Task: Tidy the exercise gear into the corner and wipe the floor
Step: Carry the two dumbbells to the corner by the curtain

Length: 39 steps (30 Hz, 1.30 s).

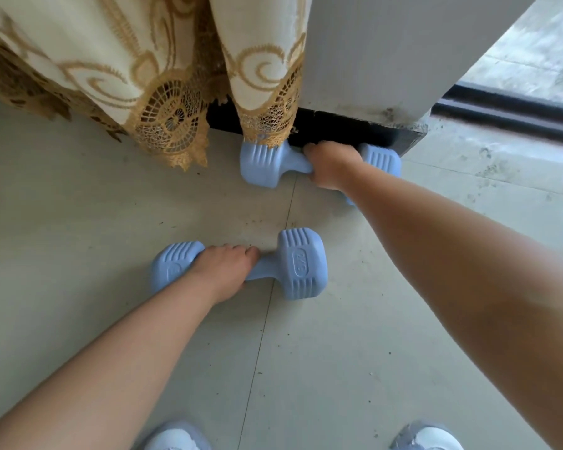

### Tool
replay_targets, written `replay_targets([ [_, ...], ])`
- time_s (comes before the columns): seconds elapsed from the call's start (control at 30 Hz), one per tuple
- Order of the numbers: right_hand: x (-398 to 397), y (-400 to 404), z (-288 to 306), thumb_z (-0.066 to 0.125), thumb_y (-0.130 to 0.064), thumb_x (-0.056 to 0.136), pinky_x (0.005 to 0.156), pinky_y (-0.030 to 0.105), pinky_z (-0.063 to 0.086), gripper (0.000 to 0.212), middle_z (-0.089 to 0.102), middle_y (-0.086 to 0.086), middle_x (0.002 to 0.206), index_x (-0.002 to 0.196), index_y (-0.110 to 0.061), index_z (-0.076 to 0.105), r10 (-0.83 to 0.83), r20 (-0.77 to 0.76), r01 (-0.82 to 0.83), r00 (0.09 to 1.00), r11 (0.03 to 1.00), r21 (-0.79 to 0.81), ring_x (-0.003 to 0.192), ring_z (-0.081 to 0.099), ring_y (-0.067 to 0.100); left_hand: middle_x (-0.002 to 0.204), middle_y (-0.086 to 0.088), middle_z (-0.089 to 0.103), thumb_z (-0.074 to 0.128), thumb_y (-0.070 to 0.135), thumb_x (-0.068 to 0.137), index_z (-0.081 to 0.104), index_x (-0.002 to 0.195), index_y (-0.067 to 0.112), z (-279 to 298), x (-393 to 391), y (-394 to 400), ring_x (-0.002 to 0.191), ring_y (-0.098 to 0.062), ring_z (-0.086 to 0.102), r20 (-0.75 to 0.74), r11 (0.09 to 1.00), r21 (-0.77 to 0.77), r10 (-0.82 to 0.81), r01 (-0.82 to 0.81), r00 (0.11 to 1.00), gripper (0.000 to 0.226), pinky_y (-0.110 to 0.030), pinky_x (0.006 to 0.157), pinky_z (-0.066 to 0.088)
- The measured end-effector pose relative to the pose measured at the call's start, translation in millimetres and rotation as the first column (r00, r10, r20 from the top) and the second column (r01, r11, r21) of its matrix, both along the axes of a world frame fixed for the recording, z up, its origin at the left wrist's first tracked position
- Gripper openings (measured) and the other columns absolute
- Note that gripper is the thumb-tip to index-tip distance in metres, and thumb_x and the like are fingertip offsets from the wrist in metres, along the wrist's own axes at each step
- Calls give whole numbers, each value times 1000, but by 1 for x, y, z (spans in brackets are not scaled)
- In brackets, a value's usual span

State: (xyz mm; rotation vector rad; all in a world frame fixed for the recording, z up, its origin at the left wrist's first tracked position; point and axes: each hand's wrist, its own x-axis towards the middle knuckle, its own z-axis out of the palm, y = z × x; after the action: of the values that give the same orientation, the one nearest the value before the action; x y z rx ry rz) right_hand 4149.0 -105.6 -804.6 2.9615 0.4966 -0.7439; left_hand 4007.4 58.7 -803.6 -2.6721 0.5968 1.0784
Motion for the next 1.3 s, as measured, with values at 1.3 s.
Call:
replay_targets([
  [1.3,-112,-92,28,35,-2,92,87,27,39,42,56,15,127,130,-10,51,-592,-233,633,772,678,373,114,52,29,123,-9,55,52,21,93,42,120,7,15,70,-78,113,-29,55,34,972,-45,-228,229,973,32,-33,80,40],
])
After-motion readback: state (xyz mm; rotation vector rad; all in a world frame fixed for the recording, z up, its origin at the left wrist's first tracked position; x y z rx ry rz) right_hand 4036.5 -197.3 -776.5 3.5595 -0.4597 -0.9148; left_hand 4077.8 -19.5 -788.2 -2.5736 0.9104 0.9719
